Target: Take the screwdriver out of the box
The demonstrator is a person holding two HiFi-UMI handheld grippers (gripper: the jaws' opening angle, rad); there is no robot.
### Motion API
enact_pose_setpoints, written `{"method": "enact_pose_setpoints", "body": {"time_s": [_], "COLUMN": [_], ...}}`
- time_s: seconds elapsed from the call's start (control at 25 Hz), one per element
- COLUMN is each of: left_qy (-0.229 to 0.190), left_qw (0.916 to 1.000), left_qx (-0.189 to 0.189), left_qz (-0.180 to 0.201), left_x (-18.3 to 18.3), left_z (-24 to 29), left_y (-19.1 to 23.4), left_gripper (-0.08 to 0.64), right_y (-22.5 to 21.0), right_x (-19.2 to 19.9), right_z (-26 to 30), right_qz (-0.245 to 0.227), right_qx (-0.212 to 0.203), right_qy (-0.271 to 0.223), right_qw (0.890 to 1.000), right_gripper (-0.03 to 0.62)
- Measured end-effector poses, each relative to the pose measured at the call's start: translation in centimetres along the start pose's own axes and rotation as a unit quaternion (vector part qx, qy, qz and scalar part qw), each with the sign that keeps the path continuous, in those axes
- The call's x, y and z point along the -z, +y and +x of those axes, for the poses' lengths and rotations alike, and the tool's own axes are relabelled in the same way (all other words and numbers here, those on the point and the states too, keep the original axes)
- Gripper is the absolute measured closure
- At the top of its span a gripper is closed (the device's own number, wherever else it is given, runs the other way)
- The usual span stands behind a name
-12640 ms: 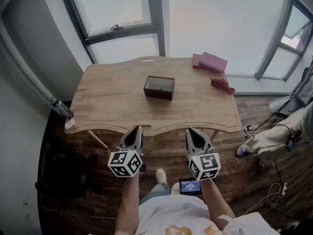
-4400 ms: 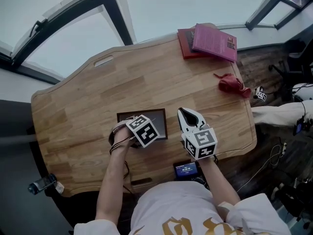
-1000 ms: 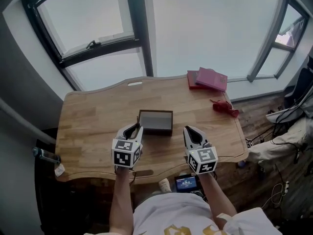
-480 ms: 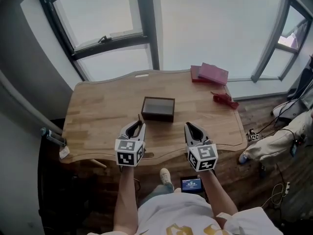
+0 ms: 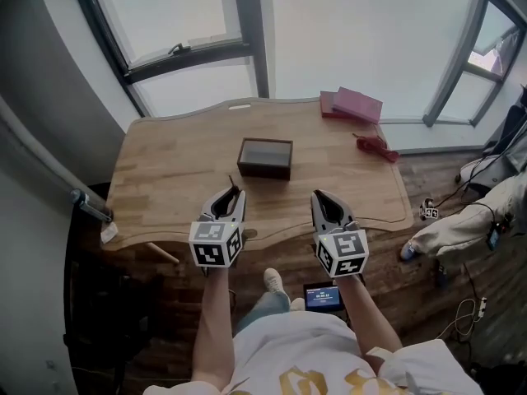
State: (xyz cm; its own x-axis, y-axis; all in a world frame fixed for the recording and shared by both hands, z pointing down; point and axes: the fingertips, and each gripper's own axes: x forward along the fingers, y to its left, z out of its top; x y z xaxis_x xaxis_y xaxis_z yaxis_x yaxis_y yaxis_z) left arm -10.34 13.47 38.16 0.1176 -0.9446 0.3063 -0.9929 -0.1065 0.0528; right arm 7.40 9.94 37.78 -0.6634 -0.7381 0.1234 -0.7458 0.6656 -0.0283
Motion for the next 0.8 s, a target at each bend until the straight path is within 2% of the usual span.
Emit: {"method": "enact_pose_setpoints", "body": {"time_s": [0.32,0.8], "left_qy": [-0.006,0.005], "left_qw": [0.9997,0.9996], "left_qx": [-0.008,-0.003], "left_qz": [0.021,0.026], "left_x": [0.1,0.7], "left_z": [-0.7,0.3], "left_y": [-0.8,-1.2], "left_gripper": [0.482,0.482], "right_y": [0.1,-1.1], "right_x": [0.3,1.1], "right_z": [-0.7,-0.6], "right_qz": [0.004,0.012], "right_qx": [-0.003,0.005], "right_qy": [0.002,0.006], "right_qw": [1.000,1.000], "right_gripper": [0.560,0.561]}}
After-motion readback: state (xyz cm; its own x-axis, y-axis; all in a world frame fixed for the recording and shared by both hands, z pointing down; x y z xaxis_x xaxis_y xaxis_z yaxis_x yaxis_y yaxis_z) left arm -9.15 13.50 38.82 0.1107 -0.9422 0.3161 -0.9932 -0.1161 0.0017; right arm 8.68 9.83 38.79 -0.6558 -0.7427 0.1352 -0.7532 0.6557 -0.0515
